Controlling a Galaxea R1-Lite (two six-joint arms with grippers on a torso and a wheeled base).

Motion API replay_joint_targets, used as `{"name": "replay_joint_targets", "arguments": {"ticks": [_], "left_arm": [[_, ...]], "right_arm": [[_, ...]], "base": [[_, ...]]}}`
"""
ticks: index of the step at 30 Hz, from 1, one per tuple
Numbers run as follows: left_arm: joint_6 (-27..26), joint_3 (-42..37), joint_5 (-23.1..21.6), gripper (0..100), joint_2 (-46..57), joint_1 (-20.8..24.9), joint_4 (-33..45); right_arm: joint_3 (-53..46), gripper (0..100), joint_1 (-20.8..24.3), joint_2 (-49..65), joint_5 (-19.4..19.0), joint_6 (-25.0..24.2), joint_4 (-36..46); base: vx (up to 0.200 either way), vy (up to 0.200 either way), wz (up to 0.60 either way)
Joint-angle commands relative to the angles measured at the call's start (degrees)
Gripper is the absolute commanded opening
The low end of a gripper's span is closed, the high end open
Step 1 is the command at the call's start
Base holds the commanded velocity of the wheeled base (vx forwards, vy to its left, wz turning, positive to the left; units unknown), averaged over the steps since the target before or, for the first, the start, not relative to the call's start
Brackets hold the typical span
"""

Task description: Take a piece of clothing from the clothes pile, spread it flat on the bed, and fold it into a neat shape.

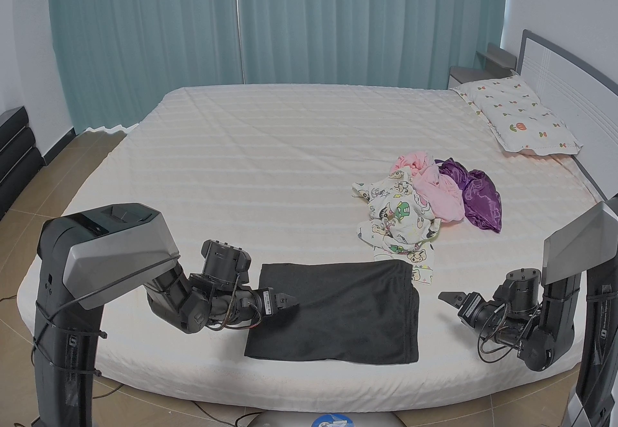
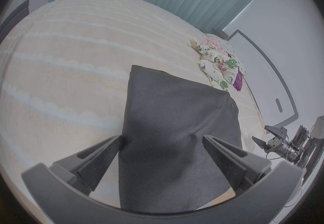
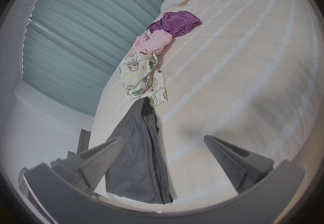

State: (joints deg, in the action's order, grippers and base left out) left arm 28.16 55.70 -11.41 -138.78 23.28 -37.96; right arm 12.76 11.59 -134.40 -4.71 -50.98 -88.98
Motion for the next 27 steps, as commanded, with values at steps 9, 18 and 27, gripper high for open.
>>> {"name": "replay_joint_targets", "arguments": {"ticks": [9,18,27], "left_arm": [[0.1,-1.8,0.2,0,0.2,-1.0,-0.1],[3.7,-2.3,1.3,0,1.5,-1.0,0.1],[4.3,-3.5,3.3,0,1.8,-1.7,0.0]], "right_arm": [[0.1,100,0.0,-0.2,-0.1,-0.1,-1.0],[-0.1,100,0.0,-0.2,-0.2,-0.2,-1.0],[-0.1,100,-0.3,-0.6,-0.4,-0.3,-0.9]], "base": [[0.0,0.0,0.0],[0.0,0.0,0.0],[0.0,0.0,0.0]]}}
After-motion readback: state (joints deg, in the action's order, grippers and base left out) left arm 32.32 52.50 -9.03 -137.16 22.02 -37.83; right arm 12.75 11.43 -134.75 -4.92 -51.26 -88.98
